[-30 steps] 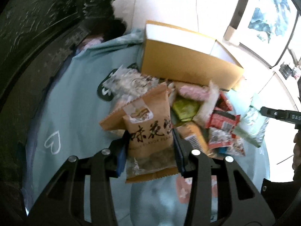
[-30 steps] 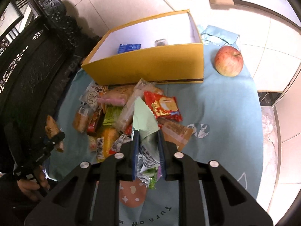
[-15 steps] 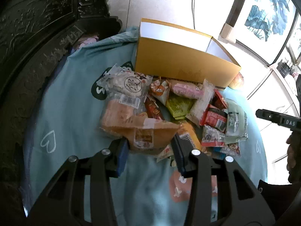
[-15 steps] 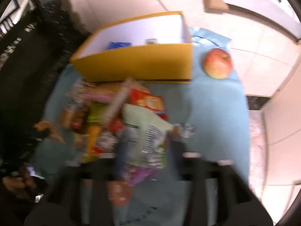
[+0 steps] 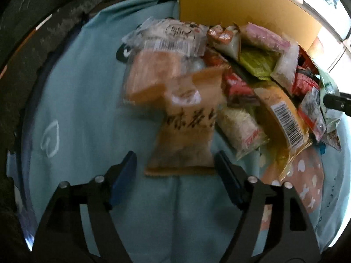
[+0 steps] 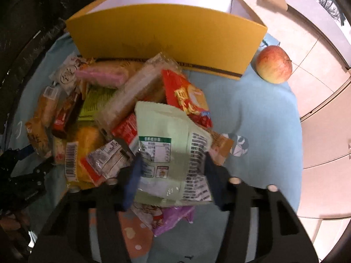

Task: Organize snacks
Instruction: 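Lift both bags and release them into the yellow box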

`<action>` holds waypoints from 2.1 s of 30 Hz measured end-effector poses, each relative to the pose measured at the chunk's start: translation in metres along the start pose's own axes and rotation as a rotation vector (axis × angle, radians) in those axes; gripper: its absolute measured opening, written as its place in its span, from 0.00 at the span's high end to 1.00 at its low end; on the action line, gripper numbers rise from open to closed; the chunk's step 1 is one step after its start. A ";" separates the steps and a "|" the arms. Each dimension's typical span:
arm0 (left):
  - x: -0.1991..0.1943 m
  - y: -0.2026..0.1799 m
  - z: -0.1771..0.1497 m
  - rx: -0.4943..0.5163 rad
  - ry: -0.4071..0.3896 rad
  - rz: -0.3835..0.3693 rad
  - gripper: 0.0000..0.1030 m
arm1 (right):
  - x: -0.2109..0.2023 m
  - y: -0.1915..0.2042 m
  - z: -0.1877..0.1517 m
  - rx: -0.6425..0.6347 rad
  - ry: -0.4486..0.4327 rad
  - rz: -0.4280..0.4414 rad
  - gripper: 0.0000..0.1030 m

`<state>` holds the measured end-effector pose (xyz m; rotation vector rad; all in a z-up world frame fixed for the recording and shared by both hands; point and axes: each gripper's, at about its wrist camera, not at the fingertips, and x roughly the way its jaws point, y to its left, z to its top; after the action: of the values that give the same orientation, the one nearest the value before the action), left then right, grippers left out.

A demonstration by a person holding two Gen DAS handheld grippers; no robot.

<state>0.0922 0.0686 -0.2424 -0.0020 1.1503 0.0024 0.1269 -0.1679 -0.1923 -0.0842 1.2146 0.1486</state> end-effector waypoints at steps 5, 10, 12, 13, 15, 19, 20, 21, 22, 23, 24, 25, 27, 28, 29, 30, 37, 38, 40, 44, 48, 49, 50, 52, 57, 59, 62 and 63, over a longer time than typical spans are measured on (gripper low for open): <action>-0.016 0.011 -0.002 -0.032 -0.064 -0.076 0.46 | -0.027 -0.022 -0.013 0.062 -0.040 0.121 0.59; -0.038 0.017 0.002 -0.056 -0.122 -0.127 0.62 | -0.055 -0.035 -0.018 0.107 -0.092 0.184 0.59; -0.040 0.019 0.003 -0.051 -0.127 -0.126 0.63 | -0.063 -0.039 -0.018 0.118 -0.102 0.189 0.59; -0.036 0.017 0.004 -0.046 -0.109 -0.125 0.63 | -0.064 -0.040 -0.020 0.122 -0.101 0.191 0.59; -0.023 0.013 0.005 -0.024 -0.046 -0.085 0.51 | -0.063 -0.044 -0.023 0.135 -0.091 0.191 0.59; -0.029 -0.001 0.008 0.018 -0.141 0.014 0.12 | -0.062 -0.041 -0.028 0.134 -0.080 0.191 0.59; -0.031 -0.005 0.009 0.046 -0.163 0.018 0.12 | -0.063 -0.040 -0.029 0.130 -0.079 0.190 0.59; -0.029 -0.009 0.011 0.074 -0.163 0.021 0.12 | -0.063 -0.039 -0.030 0.124 -0.076 0.188 0.59; -0.024 -0.013 0.012 0.099 -0.155 0.023 0.16 | -0.063 -0.039 -0.031 0.122 -0.074 0.186 0.59; -0.017 -0.015 0.014 0.121 -0.128 0.024 0.51 | -0.064 -0.039 -0.031 0.123 -0.073 0.184 0.59; -0.010 -0.014 0.013 0.127 -0.092 0.023 0.65 | -0.065 -0.039 -0.032 0.125 -0.075 0.181 0.58; -0.008 -0.010 0.014 0.102 -0.084 -0.001 0.68 | -0.067 -0.040 -0.031 0.123 -0.081 0.179 0.58; -0.014 0.001 0.012 0.050 -0.087 -0.069 0.72 | -0.071 -0.042 -0.032 0.122 -0.097 0.175 0.58; -0.019 0.002 0.010 0.045 -0.093 -0.082 0.72 | -0.072 -0.043 -0.032 0.124 -0.102 0.177 0.58; -0.027 0.003 0.009 0.033 -0.104 -0.103 0.72 | -0.075 -0.045 -0.032 0.130 -0.110 0.184 0.58; -0.035 0.002 0.007 0.027 -0.120 -0.116 0.72 | -0.077 -0.046 -0.032 0.132 -0.118 0.191 0.58; -0.100 -0.014 0.017 0.078 -0.280 -0.183 0.72 | -0.098 -0.042 -0.025 0.136 -0.183 0.246 0.59; -0.109 -0.018 0.023 0.083 -0.300 -0.190 0.72 | -0.102 -0.041 -0.022 0.135 -0.195 0.250 0.59; -0.119 -0.024 0.037 0.082 -0.329 -0.199 0.72 | -0.114 -0.040 -0.013 0.127 -0.224 0.253 0.59; -0.135 -0.032 0.074 0.057 -0.373 -0.212 0.71 | -0.133 -0.045 0.015 0.120 -0.284 0.249 0.59; -0.132 -0.043 0.127 0.023 -0.379 -0.221 0.71 | -0.150 -0.059 0.062 0.118 -0.344 0.235 0.59; -0.133 -0.047 0.139 0.027 -0.386 -0.220 0.71 | -0.152 -0.062 0.073 0.116 -0.354 0.231 0.59; -0.132 -0.052 0.156 0.034 -0.396 -0.211 0.71 | -0.155 -0.064 0.086 0.113 -0.364 0.226 0.59; -0.129 -0.059 0.185 0.035 -0.406 -0.203 0.71 | -0.160 -0.066 0.114 0.097 -0.396 0.206 0.59; -0.114 -0.065 0.256 0.004 -0.405 -0.175 0.71 | -0.152 -0.063 0.177 0.072 -0.421 0.156 0.59; -0.103 -0.066 0.273 0.002 -0.393 -0.149 0.71 | -0.143 -0.064 0.192 0.071 -0.416 0.141 0.59; -0.086 -0.066 0.288 0.013 -0.367 -0.118 0.70 | -0.126 -0.066 0.206 0.067 -0.402 0.120 0.59; -0.081 -0.066 0.290 0.018 -0.356 -0.116 0.59 | -0.117 -0.066 0.211 0.063 -0.393 0.116 0.56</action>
<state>0.3245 0.0037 -0.0502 -0.0509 0.7930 -0.1070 0.2932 -0.2103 -0.0101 0.0695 0.8305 0.2173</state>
